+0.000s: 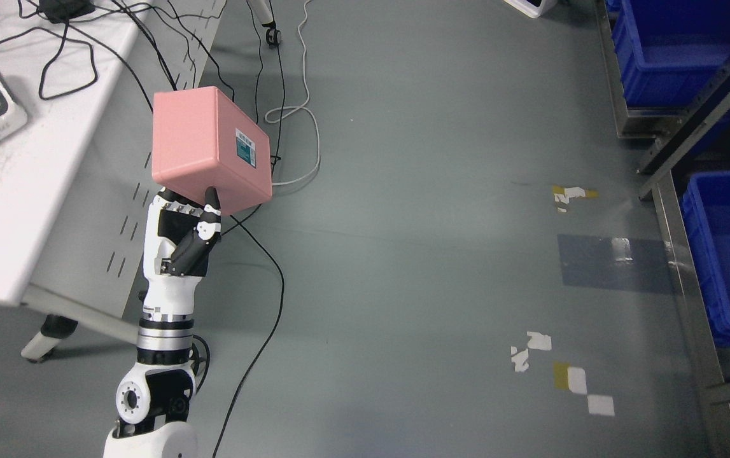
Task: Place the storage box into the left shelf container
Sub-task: 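Hold the pink box aloft in the left hand while turning to the shelf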
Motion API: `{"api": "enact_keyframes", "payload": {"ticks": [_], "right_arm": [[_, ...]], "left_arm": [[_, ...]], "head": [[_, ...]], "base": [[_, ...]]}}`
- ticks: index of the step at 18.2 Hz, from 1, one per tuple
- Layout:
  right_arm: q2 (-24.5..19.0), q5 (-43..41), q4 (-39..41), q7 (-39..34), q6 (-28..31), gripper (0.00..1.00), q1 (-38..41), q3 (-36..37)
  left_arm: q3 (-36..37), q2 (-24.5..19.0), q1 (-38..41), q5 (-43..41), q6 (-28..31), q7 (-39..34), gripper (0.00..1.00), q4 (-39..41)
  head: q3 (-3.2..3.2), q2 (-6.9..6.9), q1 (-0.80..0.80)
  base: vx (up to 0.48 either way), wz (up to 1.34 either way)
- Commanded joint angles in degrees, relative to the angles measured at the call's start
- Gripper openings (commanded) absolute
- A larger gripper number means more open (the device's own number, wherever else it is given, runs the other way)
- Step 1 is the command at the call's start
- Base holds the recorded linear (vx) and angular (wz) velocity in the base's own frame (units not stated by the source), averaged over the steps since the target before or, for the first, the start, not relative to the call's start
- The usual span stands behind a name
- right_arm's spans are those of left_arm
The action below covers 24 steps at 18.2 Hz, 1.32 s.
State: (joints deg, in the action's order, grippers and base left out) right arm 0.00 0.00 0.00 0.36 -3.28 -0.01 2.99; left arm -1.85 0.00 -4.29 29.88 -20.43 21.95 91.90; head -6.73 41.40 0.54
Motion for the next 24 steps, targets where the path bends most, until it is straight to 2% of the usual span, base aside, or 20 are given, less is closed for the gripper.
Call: {"api": "enact_keyframes", "payload": {"ticks": [1,7,10,14,21,24], "right_arm": [[1.0,-1.2,1.0,-0.3,0.5,1.00,-0.2,0.0],[1.0,-1.2,1.0,-0.2,0.5,1.00,-0.2,0.0],[1.0,-1.2,1.0,-0.3,0.4,1.00,-0.2,0.0],[1.0,-1.2,1.0,-0.2,0.5,1.00,-0.2,0.0],[1.0,-1.2,1.0,-0.2,0.5,1.00,-0.2,0.0],[1.0,-1.2,1.0,-0.2,0.5,1.00,-0.2,0.0]], "left_arm": [[-0.9,-1.0,1.3,-2.5,0.2,0.1,0.03,-1.1],[1.5,-1.0,1.5,-4.2,0.2,0.3,0.04,-1.1],[3.8,-1.0,2.7,-5.9,-0.6,5.1,0.04,-1.9],[4.5,-1.0,3.5,-10.1,-2.2,6.3,0.04,-3.3],[5.4,-1.0,4.0,-10.4,-2.2,8.2,0.05,-3.6],[9.0,-1.0,6.5,-10.6,-2.8,8.6,0.06,-4.5]], "head": [[0.00,0.00,0.00],[0.00,0.00,0.00],[0.00,0.00,0.00],[0.00,0.00,0.00],[0.00,0.00,0.00],[0.00,0.00,0.00]], "base": [[0.519,0.05],[0.475,-0.25],[0.386,-0.32],[0.447,-0.05],[0.375,-0.20],[0.345,-0.78]]}}
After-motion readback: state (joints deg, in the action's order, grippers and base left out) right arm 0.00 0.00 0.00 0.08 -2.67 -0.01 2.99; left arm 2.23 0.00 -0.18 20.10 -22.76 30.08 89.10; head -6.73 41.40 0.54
